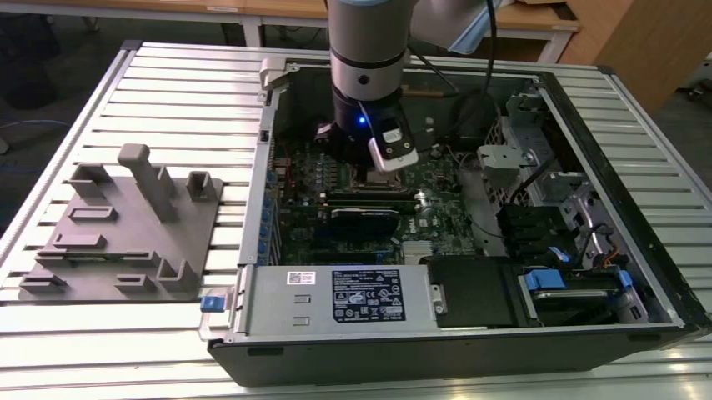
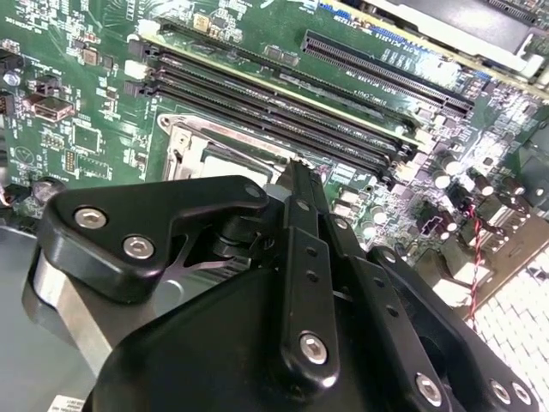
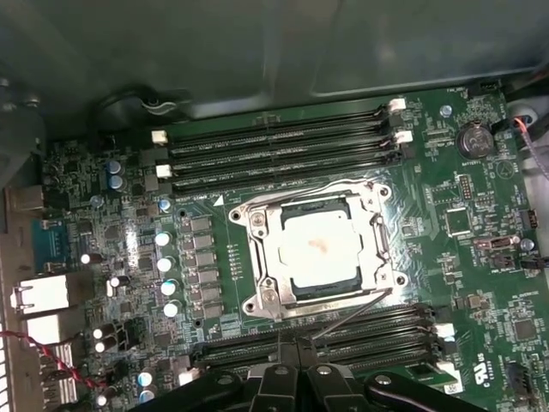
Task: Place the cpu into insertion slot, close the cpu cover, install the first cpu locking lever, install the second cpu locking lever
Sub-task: 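Install the second cpu locking lever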
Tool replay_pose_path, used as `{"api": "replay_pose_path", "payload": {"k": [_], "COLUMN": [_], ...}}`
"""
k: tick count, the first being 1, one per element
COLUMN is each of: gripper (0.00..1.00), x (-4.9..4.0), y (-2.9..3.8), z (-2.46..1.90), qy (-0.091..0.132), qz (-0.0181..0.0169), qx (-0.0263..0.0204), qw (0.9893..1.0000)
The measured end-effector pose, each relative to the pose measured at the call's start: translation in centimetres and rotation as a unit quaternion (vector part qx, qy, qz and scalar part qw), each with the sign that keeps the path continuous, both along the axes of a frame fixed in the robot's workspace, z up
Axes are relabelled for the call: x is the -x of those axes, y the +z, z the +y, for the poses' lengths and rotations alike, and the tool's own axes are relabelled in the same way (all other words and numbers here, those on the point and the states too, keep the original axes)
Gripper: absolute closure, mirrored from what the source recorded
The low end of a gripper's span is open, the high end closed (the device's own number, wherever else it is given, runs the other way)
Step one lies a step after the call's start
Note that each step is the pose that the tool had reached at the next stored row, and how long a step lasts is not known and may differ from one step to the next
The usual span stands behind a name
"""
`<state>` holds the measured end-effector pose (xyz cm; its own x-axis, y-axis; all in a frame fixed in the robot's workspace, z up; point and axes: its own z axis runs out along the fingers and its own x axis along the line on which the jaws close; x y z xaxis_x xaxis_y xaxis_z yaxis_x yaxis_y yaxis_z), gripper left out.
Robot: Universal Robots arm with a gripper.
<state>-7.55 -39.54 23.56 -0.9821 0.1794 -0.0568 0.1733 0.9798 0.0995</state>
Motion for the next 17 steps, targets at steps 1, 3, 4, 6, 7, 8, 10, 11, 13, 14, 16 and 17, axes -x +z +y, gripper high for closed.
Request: {"api": "replay_pose_path", "payload": {"k": [1,3,4,6,7,8,10,11,13,14,16,17], "gripper": [0.89,0.89,0.89,0.89,0.89,0.89,0.89,0.89,0.89,0.89,0.89,0.89], "x": [0.03,0.26,0.42,0.77,0.92,1.01,1.11,1.15,1.2,1.21,1.21,1.21], "y": [-0.09,-0.29,-0.38,-0.58,-0.7,-0.81,-1.09,-1.21,-1.43,-1.49,-1.5,-1.5], "z": [0.0,-0.01,-0.01,-0.03,-0.02,-0.03,-0.04,-0.05,-0.05,-0.05,-0.05,-0.05], "qy": [0.0,0.0,0.0,-0.001,-0.001,-0.001,-0.001,-0.001,-0.001,-0.001,-0.001,-0.001], "qz": [0.0,0.0,0.0,0.0,-0.0001,0.0,0.0,0.0,0.0,0.0,0.0001,0.0001], "qx": [0.0,0.0,0.0,0.0,-0.0001,0.0,0.0,0.0,0.0,0.0,0.0001,0.0002], "qw": [1.0,1.0,1.0,1.0,1.0,1.0,1.0,1.0,1.0,1.0,1.0,1.0]}}
